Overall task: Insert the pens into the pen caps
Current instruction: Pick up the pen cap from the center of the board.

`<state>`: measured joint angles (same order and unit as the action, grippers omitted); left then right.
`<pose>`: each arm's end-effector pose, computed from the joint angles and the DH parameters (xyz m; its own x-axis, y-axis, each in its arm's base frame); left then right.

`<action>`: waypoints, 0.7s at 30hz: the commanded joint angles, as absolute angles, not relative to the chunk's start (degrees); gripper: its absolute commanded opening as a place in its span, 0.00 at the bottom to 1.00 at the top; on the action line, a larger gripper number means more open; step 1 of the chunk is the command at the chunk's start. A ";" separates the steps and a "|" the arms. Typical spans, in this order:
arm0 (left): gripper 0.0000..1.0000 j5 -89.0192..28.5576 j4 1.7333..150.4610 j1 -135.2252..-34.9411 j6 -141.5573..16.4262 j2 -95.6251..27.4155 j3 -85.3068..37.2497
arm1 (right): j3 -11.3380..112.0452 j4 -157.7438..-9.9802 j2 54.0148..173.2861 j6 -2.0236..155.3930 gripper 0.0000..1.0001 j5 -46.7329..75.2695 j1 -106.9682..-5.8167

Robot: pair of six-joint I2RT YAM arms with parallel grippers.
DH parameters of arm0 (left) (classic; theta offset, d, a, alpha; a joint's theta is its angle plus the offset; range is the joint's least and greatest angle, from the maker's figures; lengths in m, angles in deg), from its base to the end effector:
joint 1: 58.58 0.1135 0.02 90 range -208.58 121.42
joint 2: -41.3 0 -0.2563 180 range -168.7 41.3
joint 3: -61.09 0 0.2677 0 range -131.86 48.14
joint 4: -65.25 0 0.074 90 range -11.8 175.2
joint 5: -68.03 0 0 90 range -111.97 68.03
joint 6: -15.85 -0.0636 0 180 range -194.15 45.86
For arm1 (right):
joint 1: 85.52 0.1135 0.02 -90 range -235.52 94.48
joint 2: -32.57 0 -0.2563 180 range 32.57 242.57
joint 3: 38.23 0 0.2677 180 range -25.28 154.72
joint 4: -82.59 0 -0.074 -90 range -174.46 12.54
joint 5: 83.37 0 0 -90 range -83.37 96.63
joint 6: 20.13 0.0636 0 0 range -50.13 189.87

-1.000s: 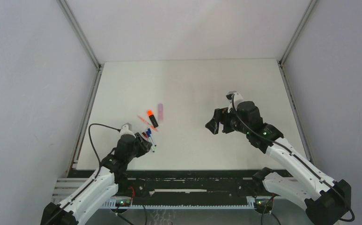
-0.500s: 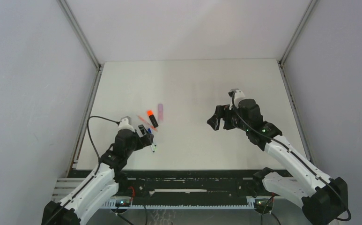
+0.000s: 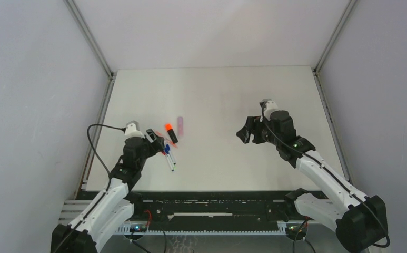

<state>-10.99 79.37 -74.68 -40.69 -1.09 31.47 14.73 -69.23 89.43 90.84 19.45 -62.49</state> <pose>0.2085 -0.0476 0.1654 -0.4226 -0.4414 -0.7916 -0.1486 0.8953 -0.4199 0.2358 0.1156 0.2377 -0.6548 0.1008 -0.7490 -0.3428 0.8436 0.4133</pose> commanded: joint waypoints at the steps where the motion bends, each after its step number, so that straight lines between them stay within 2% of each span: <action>1: 0.77 -2.77 79.36 -74.02 -40.18 5.62 32.96 | 15.52 -74.52 90.16 94.43 0.66 14.90 -54.06; 5: 0.68 -0.44 82.71 -74.04 -39.14 12.89 35.48 | 18.31 -76.73 97.27 96.93 0.54 7.30 -41.72; 11: 0.68 5.85 86.63 -74.05 -39.25 23.10 38.55 | 30.79 -80.05 114.65 96.81 0.39 4.46 -30.36; 21: 0.71 8.15 92.82 -74.04 -36.50 33.75 39.45 | 56.27 -78.31 140.49 91.81 0.35 3.29 -22.87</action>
